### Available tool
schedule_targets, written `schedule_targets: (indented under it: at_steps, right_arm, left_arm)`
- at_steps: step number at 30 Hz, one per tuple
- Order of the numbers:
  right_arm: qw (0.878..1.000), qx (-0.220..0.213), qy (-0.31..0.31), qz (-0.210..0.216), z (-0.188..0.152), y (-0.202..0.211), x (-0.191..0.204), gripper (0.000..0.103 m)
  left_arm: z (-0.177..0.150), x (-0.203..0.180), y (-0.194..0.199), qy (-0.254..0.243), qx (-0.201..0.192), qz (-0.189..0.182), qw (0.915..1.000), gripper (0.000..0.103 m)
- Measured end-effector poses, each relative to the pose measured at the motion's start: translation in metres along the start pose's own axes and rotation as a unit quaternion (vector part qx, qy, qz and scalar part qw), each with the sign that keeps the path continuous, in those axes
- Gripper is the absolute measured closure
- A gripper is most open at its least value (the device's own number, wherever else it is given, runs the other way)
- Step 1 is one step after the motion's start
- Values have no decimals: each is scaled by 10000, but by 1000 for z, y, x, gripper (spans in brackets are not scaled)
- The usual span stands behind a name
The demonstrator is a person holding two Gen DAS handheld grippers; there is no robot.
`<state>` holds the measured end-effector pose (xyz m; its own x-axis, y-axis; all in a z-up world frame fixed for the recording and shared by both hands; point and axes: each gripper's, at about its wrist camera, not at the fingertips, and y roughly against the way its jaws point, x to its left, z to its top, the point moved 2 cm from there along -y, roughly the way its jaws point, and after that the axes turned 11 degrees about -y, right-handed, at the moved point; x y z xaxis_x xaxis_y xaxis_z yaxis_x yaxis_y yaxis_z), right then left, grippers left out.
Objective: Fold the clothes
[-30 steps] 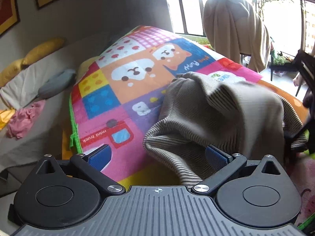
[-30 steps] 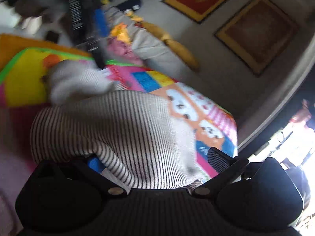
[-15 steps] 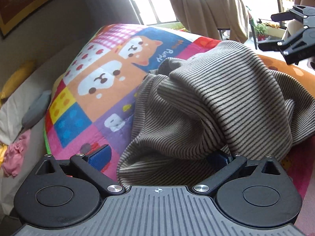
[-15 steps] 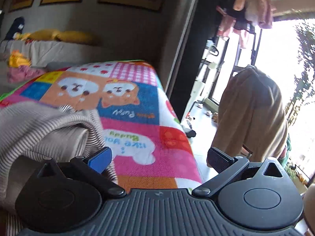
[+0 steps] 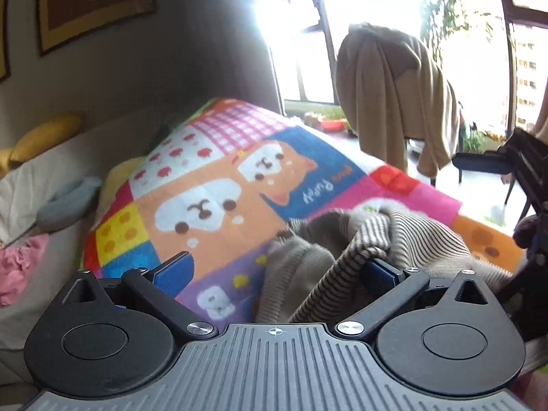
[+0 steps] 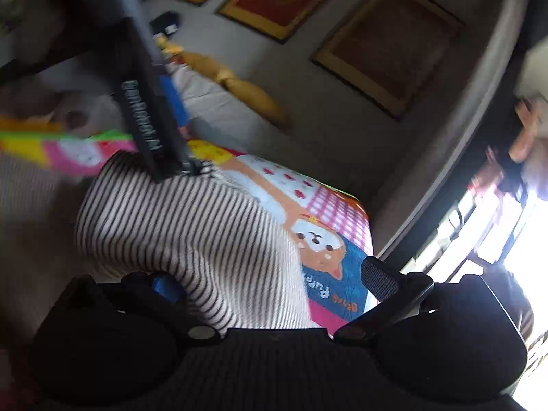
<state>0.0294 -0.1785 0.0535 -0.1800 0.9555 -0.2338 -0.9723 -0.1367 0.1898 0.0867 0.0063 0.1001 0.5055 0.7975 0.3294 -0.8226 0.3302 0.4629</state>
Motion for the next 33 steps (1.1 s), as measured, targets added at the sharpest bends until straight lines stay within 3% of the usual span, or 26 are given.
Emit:
schedule_targets:
  at_steps: [2, 3, 5, 6, 8, 10, 14, 16, 18, 21, 23, 25, 26, 29, 31, 33]
  right_arm:
    - [9869, 88, -1343, -893, 11, -22, -50, 0]
    - [9709, 134, -1914, -1432, 13, -31, -76, 0]
    - [9426, 192, -2486, -2219, 4, -40, -120, 0]
    - [9377, 257, -2541, -2355, 0, -41, -132, 0]
    - [9433, 377, -2334, -2330, -9, -38, -135, 0]
    - [9521, 500, -2078, -2189, -16, -35, -131, 0]
    - [9697, 620, -1565, -1771, -17, -31, -102, 0]
    - [9745, 553, -1318, -1732, -12, -34, -95, 0]
    - [9774, 604, -1039, -1737, -8, -41, -92, 0]
    - [9784, 751, -801, -1752, -13, -43, -98, 0]
    - [9783, 873, -671, -1753, -22, -42, -103, 0]
    - [9779, 1036, -566, -1728, -31, -45, -107, 0]
    - [9785, 1070, -550, -1674, -31, -50, -106, 0]
    - [9806, 1148, -507, -1504, -31, -66, -102, 0]
    - [9859, 1063, -434, -1217, -21, -79, -92, 0]
    - [9896, 1294, -232, -588, -15, -94, -75, 0]
  left_arm:
    - [11, 19, 13, 254, -280, 125, 9992, 0]
    - [12, 26, 17, 311, -321, 174, 9988, 0]
    - [5, 28, 20, 173, -238, 101, 9995, 0]
    - [1, 27, 20, 82, -178, 23, 9998, 0]
    - [-13, 8, 8, -301, 102, -450, 9985, 0]
    - [-25, -19, -15, -820, 407, -639, 9937, 0]
    - [-15, -57, -70, -1532, 485, -480, 9858, 0]
    - [1, -64, -92, -1776, 328, -142, 9835, 0]
    - [13, -54, -110, -1940, 293, 958, 9759, 0]
    - [7, 4, -99, -1365, 374, 2293, 9630, 0]
    - [-17, 51, -81, -1057, 459, 3130, 9427, 0]
    - [-51, 94, -65, -854, 804, 3624, 9246, 0]
    - [-68, 113, -59, -719, 1103, 3681, 9204, 0]
    - [-108, 147, -40, -20, 1783, 3507, 9193, 0]
    - [-112, 149, -29, 290, 1733, 3415, 9233, 0]
    - [-108, 146, -19, 513, 1543, 3264, 9311, 0]
